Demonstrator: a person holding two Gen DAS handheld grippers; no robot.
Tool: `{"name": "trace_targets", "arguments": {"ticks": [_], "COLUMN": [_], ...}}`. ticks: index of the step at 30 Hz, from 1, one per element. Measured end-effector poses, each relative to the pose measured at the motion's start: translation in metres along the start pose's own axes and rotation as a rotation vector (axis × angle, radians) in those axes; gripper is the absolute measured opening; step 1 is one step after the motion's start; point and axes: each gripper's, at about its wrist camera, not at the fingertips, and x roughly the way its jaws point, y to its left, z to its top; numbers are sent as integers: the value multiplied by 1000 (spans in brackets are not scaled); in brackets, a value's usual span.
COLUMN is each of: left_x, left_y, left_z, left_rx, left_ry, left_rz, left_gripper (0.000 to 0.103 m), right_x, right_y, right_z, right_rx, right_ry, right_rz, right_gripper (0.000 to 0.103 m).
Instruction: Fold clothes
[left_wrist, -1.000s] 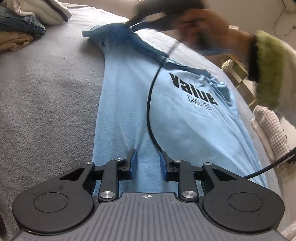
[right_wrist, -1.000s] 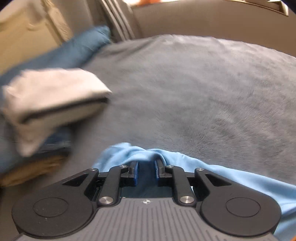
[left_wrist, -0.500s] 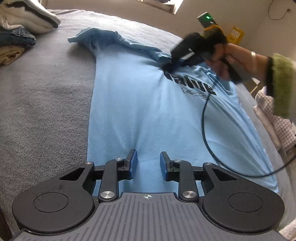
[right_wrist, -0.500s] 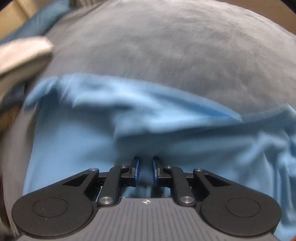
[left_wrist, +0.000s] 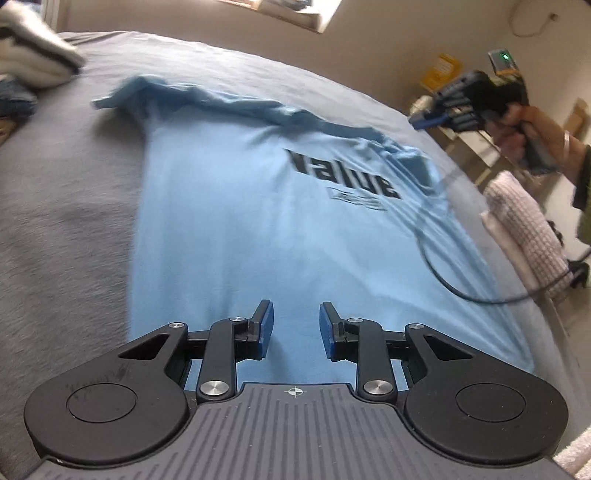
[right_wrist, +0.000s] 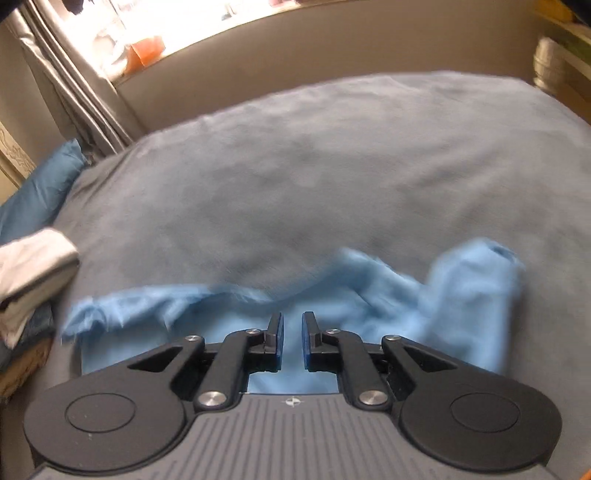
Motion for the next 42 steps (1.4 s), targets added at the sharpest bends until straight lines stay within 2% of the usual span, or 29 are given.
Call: {"name": "trace_targets", "arguments": {"ticks": [2,7,10,12,14,17,20,24,27,31,33,37,38,42], "left_x": [10,22,22,23,23,24,23,22,22,18,19,20,20,18], "left_y": [-7,-16,-15,-14,-14,-17,-18,-20,-21,-27,-32,-39,-40,-46], "left_z": [0,-5,-5,-4,-4,-3,-2,-2,-1,1,0,-5,-6,-10], "left_rx": [8,35,13,-2,-3,2,4,6,7,28,38,55,57,68], "left_ry": [29,63,73,78,81,83,84,86,87,77,85,105,107,119], "left_rz": [-16,7,13,17,26,38,43,50,55,68,83,117,125,149], "left_gripper": [27,27,27,27,27,27,27,27,27,27,27,27,27,27], "right_x": [-3,42,75,80,82,67,27,-20,-50,-58,-58,-45,-55,-100], "right_y": [-15,-36,-67,-94,-107,-109,-111,-113,-89,-46,-32,-50,-62,-114], "right_z": [-14,-39,-26,-10,-1,-1,-10,-42,-84,-152,-179,-227,-233,-258], "right_rx": [-12,-58,37,201,298,321,291,207,12,-305,-407,-536,-538,-418], "right_ry": [78,185,129,62,41,-7,-99,-15,72,143,147,196,181,188], "right_rz": [-22,-122,-208,-163,-137,-142,-178,-24,55,106,88,-27,-33,-119], "right_gripper": [11,11,6,0,0,0,1,3,4,4,4,3,2,3]}}
